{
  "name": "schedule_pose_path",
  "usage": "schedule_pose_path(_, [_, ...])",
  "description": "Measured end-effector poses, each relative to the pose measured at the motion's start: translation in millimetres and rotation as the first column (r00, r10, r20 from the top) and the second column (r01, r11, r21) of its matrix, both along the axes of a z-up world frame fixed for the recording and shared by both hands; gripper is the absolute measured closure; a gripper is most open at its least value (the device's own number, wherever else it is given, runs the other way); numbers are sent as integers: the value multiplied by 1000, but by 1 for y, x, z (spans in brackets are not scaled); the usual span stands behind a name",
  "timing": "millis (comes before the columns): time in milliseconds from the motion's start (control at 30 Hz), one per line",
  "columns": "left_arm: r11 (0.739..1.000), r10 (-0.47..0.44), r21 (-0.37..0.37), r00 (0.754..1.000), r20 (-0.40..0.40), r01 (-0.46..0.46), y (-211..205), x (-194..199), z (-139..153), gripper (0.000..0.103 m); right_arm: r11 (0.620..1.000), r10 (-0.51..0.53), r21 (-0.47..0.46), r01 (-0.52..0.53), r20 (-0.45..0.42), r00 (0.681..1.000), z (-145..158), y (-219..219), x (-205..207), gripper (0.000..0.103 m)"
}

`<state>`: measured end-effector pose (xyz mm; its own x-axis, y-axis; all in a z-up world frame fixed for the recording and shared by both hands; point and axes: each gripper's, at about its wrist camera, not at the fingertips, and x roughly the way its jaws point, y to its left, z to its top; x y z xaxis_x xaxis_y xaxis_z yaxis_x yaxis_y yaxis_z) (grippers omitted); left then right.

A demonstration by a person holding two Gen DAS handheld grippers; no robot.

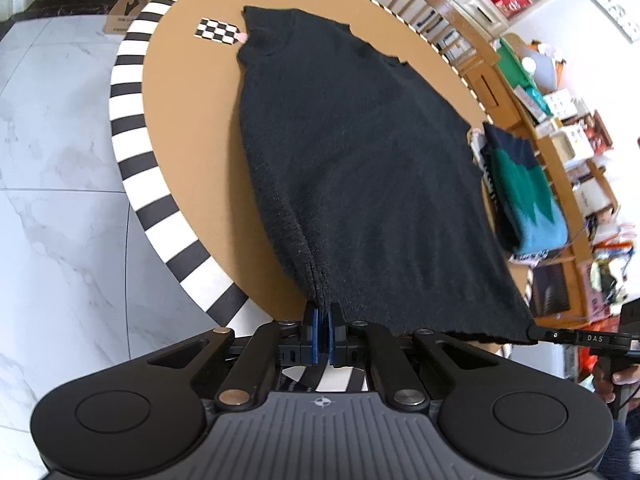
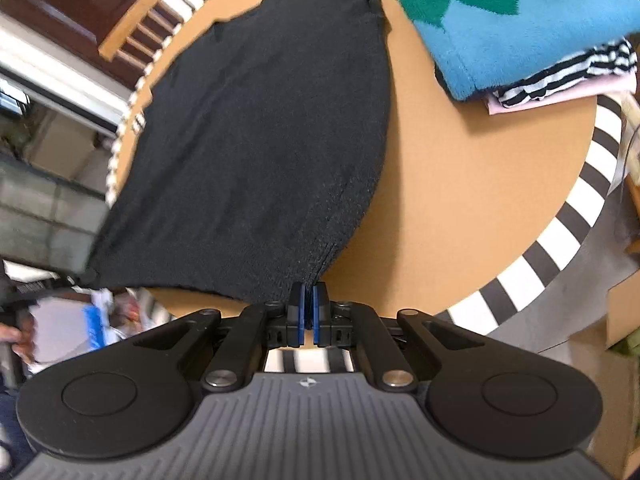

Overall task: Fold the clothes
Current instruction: 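Lift the held hem with both grippers and lay it toward the collar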

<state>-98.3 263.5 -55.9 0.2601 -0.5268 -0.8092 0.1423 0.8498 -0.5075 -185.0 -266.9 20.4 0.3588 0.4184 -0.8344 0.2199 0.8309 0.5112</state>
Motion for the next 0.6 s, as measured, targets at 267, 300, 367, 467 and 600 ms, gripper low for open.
schedule_pose_path(267, [1000, 13, -3, 995, 99, -12, -6, 82, 42, 98, 999, 31, -22, -29, 100, 994, 47, -22, 92, 99])
schedule_pose_path(300, [1000, 6, 6, 993, 114, -7, -10, 96, 48, 98, 998, 47, -42, -43, 114, 992, 53, -24, 107, 100])
schedule_pose_path(367, [1000, 8, 14, 991, 136, -10, -17, 127, 58, 98, 995, 76, -79, -65, 140, 987, 64, -27, 137, 100])
schedule_pose_path(467, [999, 40, 15, 989, 144, -43, -27, 174, 65, 99, 990, 91, -118, -72, 172, 981, 75, -33, 187, 100])
schedule_pose_path(600, [996, 92, 6, 987, 132, -94, -41, 236, 65, 99, 990, 75, -132, -50, 189, 979, 79, -47, 245, 99])
